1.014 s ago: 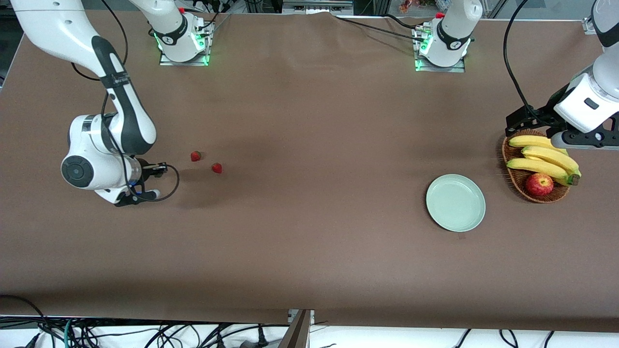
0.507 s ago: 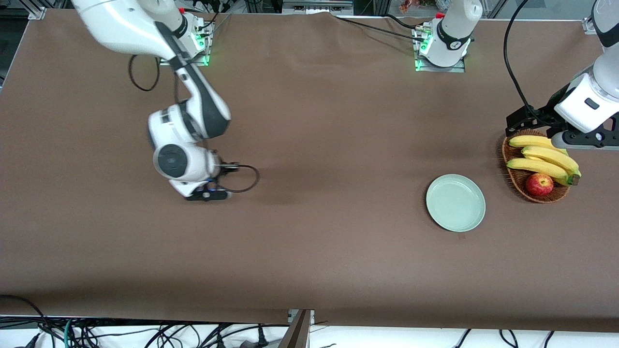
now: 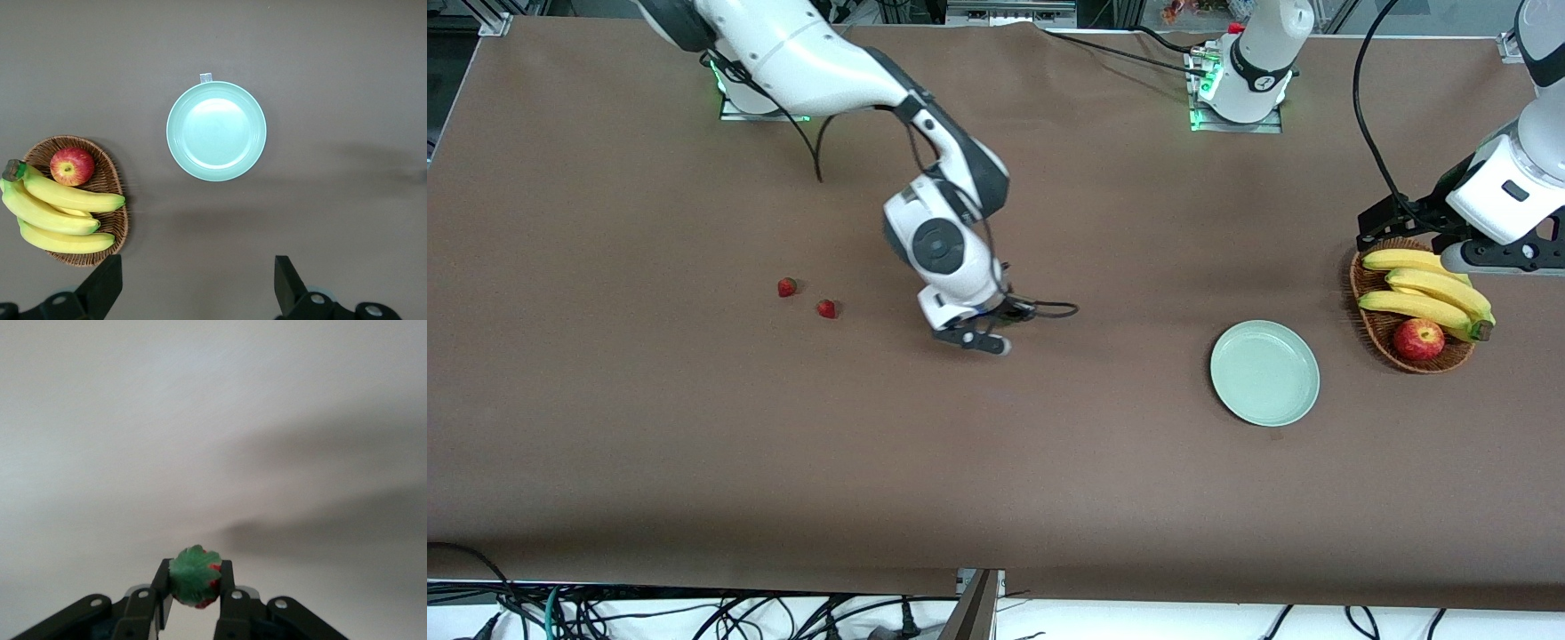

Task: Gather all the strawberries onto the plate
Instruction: 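Carry the strawberry toward the plate while the left gripper reaches out, then hand the strawberry from the right gripper to the left gripper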

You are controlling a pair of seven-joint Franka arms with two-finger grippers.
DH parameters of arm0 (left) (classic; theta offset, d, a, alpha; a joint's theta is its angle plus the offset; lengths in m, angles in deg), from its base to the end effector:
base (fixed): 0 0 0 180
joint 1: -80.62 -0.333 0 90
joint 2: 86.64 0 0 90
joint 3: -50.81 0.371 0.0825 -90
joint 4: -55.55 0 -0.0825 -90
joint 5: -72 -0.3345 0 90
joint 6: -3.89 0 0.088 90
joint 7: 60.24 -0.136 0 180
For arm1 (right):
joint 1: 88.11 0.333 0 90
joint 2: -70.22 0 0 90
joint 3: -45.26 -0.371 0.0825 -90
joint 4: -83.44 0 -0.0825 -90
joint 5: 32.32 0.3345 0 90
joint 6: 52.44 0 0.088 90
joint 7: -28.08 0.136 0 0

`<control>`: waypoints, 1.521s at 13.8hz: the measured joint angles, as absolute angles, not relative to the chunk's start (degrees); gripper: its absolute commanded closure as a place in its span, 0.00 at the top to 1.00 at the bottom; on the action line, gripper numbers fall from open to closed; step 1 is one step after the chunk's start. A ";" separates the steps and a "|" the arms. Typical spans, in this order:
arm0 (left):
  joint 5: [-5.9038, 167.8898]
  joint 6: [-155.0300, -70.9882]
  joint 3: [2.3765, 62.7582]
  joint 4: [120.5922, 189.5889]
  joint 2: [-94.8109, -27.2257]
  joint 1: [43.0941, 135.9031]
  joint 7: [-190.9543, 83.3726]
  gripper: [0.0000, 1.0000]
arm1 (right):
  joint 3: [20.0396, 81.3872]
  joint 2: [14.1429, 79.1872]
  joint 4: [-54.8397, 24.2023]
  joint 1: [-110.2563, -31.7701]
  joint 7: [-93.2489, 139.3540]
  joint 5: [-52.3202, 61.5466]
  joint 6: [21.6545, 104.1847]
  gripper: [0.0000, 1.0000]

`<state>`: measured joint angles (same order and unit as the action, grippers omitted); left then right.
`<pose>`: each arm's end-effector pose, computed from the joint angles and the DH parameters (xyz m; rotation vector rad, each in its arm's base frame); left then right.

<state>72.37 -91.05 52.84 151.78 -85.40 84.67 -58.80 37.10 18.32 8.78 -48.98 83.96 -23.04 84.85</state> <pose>0.5144 -0.0192 0.6007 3.1365 -0.0148 -0.0695 0.5449 0.5486 0.2519 -2.8116 0.4593 0.0844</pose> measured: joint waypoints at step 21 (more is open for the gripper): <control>77.14 -100.17 43.01 152.08 -68.57 87.63 -58.03 1.00 | 41.13 26.36 13.27 -70.67 47.65 -24.00 47.07 1.00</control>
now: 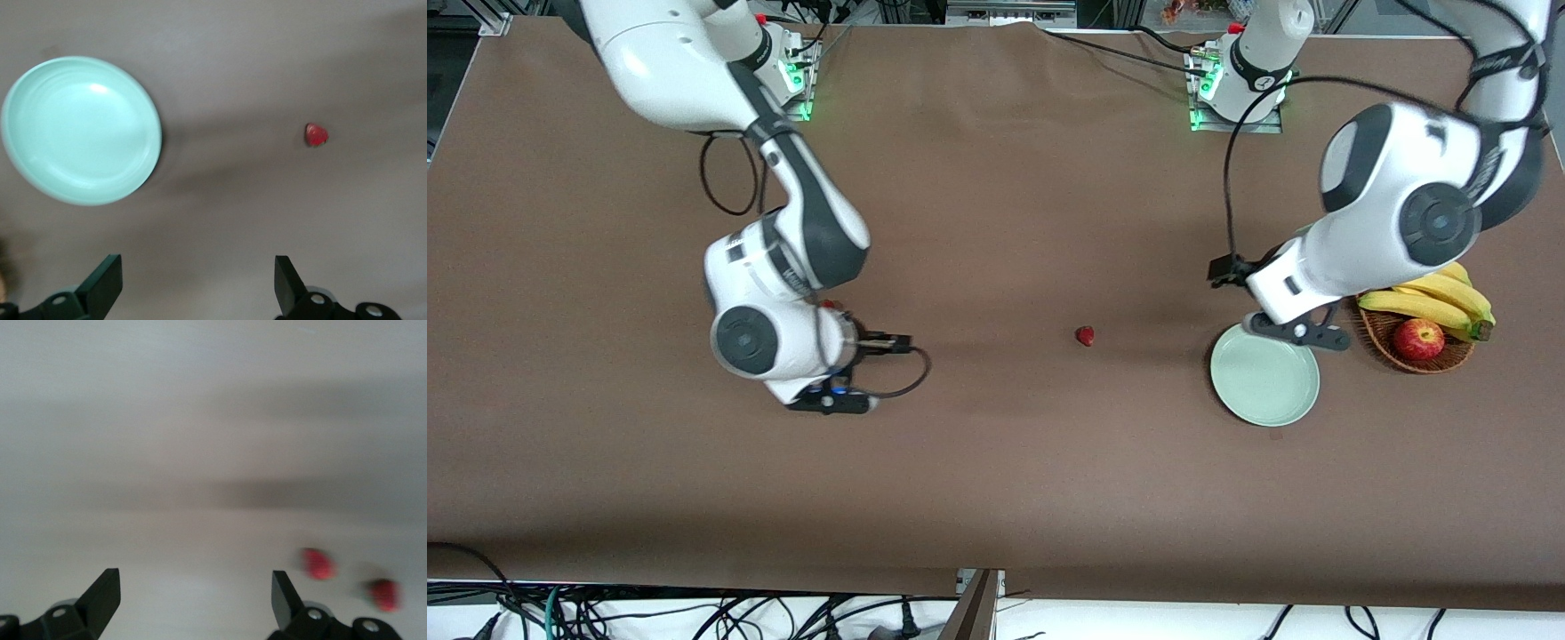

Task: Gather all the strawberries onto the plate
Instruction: 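Hand the strawberry from the right gripper to the left gripper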

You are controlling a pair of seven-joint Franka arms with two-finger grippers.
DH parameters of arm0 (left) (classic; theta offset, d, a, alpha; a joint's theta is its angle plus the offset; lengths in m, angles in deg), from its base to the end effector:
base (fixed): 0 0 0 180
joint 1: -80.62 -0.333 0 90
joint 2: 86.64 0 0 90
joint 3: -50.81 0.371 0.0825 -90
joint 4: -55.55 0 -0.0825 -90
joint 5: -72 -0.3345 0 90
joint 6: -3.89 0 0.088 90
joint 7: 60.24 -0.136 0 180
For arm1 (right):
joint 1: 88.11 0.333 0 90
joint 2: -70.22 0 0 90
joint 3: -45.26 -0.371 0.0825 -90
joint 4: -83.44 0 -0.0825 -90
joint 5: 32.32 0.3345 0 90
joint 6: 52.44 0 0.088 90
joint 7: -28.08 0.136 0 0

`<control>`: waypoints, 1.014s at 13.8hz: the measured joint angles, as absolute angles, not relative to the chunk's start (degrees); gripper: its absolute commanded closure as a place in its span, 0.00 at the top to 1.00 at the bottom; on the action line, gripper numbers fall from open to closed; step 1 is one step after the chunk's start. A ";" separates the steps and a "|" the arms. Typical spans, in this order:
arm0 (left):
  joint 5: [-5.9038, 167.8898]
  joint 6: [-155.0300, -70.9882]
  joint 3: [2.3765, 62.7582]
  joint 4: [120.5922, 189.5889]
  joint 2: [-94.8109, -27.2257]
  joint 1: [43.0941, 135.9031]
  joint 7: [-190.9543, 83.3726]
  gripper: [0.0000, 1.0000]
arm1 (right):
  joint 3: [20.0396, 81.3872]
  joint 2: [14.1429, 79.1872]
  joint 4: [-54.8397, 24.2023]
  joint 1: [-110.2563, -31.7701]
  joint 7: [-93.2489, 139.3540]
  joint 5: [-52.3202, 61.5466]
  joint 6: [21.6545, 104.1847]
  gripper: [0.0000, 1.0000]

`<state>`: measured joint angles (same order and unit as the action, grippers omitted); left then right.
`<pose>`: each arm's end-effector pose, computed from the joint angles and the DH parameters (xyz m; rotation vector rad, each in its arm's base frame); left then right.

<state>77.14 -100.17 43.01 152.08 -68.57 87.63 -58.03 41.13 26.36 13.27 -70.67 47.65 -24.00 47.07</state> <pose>0.5735 -0.1528 0.4484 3.0144 -0.2832 -0.3013 0.6567 0.2631 0.3317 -3.0157 0.0318 0.4596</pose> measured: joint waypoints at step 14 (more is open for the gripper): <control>71.06 -127.11 42.55 152.41 -48.17 102.07 -32.94 1.00 | 48.85 37.47 -22.60 -73.90 36.07 -26.08 58.61 1.00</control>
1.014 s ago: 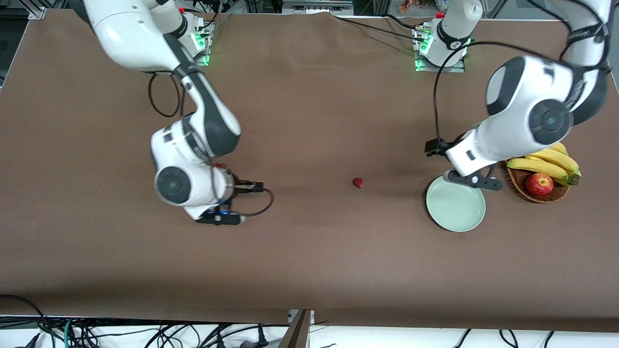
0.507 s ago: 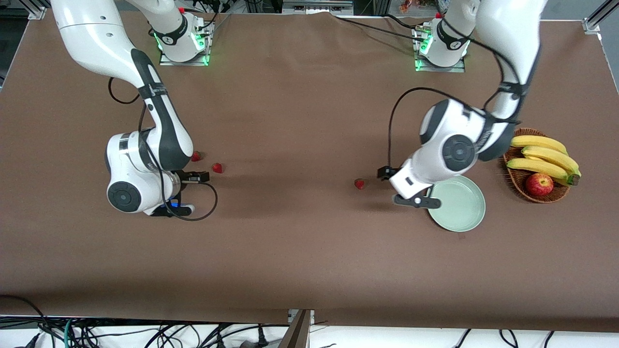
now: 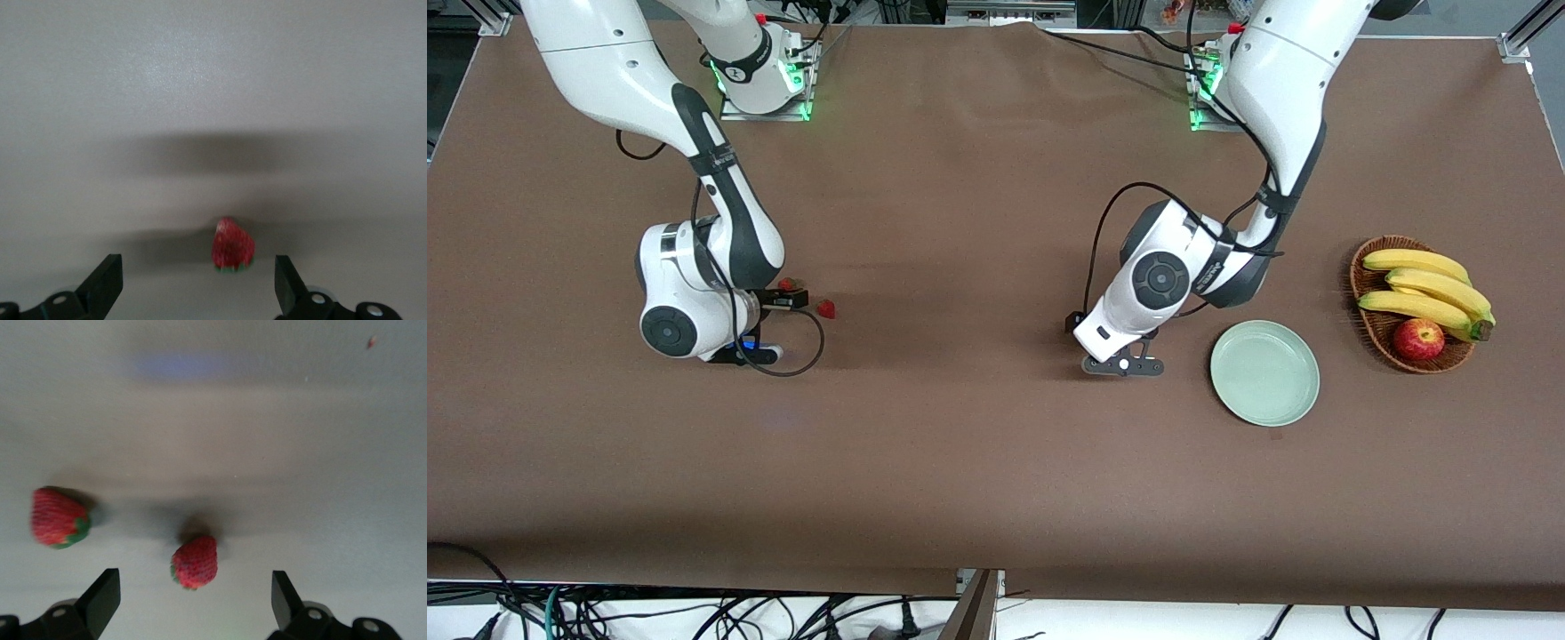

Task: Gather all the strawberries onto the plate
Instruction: 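Hand the strawberry from the right gripper to the left gripper, then place the strawberry on the plate while the right gripper reaches another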

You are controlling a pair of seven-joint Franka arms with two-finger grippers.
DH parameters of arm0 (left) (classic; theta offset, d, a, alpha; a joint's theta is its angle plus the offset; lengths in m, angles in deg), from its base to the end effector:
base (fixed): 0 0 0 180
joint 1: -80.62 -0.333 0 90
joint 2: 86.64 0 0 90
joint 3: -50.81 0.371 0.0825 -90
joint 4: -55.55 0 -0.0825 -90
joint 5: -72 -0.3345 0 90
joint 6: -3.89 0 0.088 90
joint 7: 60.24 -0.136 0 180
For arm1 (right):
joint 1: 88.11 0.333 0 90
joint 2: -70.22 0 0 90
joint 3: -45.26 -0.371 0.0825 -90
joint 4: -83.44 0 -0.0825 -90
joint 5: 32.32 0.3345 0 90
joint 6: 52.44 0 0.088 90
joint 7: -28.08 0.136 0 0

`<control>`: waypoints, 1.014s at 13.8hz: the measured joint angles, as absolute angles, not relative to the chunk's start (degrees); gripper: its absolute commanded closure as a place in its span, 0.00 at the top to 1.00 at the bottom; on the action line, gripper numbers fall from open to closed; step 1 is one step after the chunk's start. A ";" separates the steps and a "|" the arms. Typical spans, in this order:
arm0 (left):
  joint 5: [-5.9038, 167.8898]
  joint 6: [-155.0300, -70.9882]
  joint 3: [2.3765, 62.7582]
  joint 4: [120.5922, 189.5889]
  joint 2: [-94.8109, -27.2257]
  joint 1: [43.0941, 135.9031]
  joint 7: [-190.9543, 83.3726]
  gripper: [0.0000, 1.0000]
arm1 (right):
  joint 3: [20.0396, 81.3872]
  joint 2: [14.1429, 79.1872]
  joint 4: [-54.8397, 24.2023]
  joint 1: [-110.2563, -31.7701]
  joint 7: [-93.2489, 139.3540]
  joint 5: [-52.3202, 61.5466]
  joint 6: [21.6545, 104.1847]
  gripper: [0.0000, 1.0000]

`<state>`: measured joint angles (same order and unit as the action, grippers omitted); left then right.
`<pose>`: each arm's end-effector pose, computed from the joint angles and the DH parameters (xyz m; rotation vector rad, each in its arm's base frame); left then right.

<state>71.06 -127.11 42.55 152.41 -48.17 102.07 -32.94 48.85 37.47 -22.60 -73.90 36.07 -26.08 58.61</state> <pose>0.5864 -0.3182 0.2536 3.1014 -0.0394 -0.1519 0.5554 0.1173 0.2424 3.0268 -0.0252 -0.7475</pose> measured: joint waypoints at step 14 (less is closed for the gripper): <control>70.07 -131.69 42.59 152.59 -45.10 105.35 -24.62 0.00 | 48.83 38.65 -29.08 -73.77 36.08 -26.08 66.45 0.00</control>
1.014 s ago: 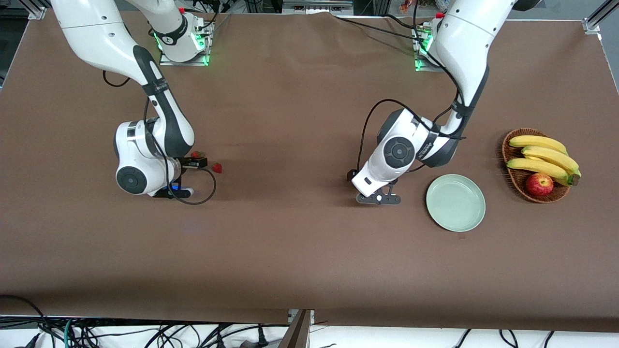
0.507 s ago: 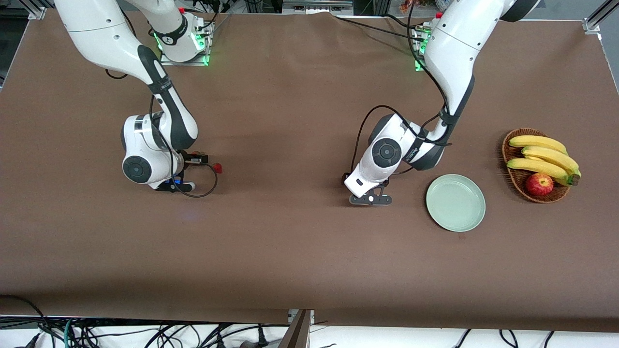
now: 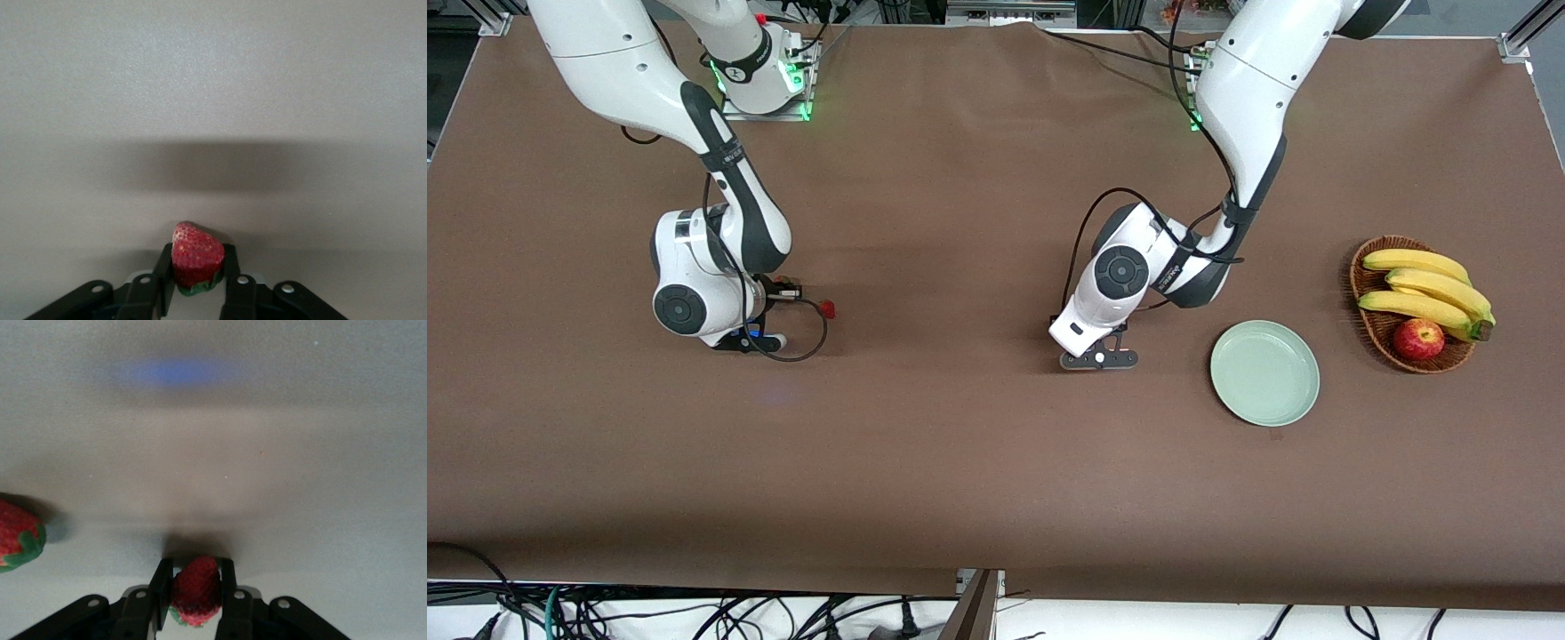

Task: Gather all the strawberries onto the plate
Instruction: 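Place the strawberry on the plate while the right gripper reaches another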

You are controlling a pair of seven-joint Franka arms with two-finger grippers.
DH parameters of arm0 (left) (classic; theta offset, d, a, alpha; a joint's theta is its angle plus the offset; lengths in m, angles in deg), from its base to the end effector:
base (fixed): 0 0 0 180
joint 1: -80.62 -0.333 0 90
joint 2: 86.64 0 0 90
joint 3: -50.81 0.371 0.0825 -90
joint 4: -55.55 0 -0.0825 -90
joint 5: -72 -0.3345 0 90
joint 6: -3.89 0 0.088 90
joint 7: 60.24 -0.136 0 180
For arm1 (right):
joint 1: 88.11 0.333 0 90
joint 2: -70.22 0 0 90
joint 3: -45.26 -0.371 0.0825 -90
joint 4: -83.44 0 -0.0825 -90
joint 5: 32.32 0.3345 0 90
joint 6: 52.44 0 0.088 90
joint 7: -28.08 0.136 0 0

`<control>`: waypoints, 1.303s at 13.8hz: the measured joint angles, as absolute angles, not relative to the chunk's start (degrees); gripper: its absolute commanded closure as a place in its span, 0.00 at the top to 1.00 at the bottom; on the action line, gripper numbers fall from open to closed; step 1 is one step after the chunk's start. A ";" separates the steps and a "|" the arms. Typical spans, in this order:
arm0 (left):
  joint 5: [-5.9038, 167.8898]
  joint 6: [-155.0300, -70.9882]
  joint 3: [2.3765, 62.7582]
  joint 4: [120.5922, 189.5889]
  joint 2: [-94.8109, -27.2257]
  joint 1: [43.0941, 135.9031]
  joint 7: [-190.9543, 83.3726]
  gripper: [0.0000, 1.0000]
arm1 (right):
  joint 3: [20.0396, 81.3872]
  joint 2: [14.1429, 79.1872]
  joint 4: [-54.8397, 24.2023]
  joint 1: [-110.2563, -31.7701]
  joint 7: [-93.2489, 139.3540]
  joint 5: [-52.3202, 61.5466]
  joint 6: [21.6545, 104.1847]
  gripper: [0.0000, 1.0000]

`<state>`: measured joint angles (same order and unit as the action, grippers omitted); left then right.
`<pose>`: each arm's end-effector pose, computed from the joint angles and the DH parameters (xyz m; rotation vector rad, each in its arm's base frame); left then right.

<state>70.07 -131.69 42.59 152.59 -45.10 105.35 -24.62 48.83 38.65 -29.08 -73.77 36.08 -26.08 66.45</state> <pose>0.5720 -0.3533 0.2232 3.1031 0.0862 -0.1210 0.5381 0.1123 0.2234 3.0429 -0.0359 -0.6794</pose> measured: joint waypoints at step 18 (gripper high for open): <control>67.96 -114.05 45.31 152.63 -53.49 82.67 -74.84 0.02 | 35.77 26.88 1.13 -61.73 62.65 -24.72 70.48 0.00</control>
